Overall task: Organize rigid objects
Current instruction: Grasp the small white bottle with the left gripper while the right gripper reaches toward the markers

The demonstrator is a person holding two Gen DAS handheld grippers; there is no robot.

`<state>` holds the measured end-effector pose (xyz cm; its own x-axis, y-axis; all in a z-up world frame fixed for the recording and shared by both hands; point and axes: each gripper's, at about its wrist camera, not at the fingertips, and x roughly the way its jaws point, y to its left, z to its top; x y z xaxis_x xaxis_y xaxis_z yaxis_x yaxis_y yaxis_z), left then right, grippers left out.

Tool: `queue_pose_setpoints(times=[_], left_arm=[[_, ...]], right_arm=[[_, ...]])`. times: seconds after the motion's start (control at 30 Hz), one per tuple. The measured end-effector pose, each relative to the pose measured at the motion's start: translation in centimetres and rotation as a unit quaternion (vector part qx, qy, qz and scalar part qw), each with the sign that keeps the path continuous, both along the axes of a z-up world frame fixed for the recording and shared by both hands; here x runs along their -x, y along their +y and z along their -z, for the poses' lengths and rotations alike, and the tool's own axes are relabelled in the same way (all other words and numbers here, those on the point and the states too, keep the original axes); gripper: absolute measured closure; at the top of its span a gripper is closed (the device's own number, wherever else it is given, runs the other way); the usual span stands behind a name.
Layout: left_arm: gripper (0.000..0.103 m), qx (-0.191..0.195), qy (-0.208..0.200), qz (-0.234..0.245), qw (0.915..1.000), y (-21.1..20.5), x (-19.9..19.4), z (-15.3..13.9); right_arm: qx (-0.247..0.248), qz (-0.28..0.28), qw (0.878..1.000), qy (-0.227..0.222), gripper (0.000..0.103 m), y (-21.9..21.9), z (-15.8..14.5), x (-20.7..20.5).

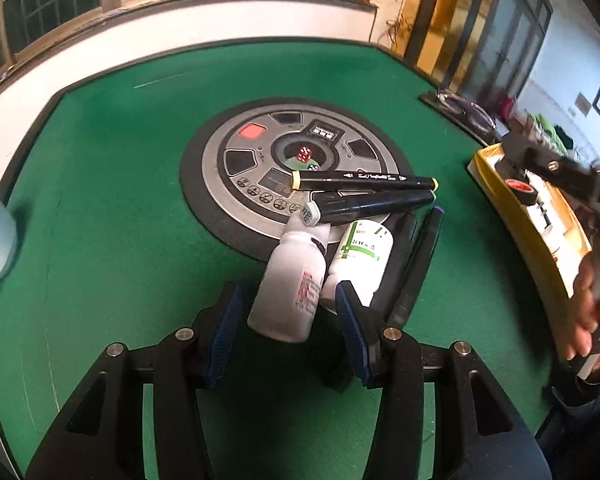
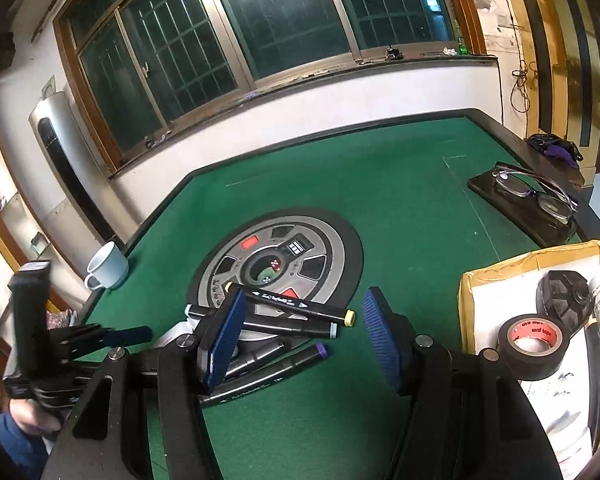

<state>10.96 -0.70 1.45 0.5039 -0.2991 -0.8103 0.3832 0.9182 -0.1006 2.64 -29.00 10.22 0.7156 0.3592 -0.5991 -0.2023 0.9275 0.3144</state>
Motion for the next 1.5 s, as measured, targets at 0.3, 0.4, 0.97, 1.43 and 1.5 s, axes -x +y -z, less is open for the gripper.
queue_pose_setpoints(times=[0.3,0.4,0.97,1.43,1.5], left_arm=[[0.056,0.012,0.029,-0.012,0.9994,0.1,-2.9,1.7],[0.056,0.022,0.02,-0.031,0.9991,0.4,-2.8,2.1],[0.071,0.012,-0.003,-0.05,0.9987,1.1,-1.0,2.2],[0.071,0.005,-0.006,-0.047,0.9989,0.7,-1.1,2.2],[0.071,0.008,-0.006,-0.049,0.9988,0.8,-1.2,2.2]], right_arm=[[-0.022,-0.007,1.0,0.018,0.047,-0.3,0.2,-0.3],[-0.025,-0.017,0.999,0.043,0.048,0.1,1.1,-0.8],[0.094,-0.062,0.988,0.107,0.048,6.5,5.5,-0.7],[0.113,-0.05,0.986,0.113,0.036,5.0,5.5,-1.4],[0.112,-0.064,0.988,0.09,0.036,6.2,5.0,-0.7]])
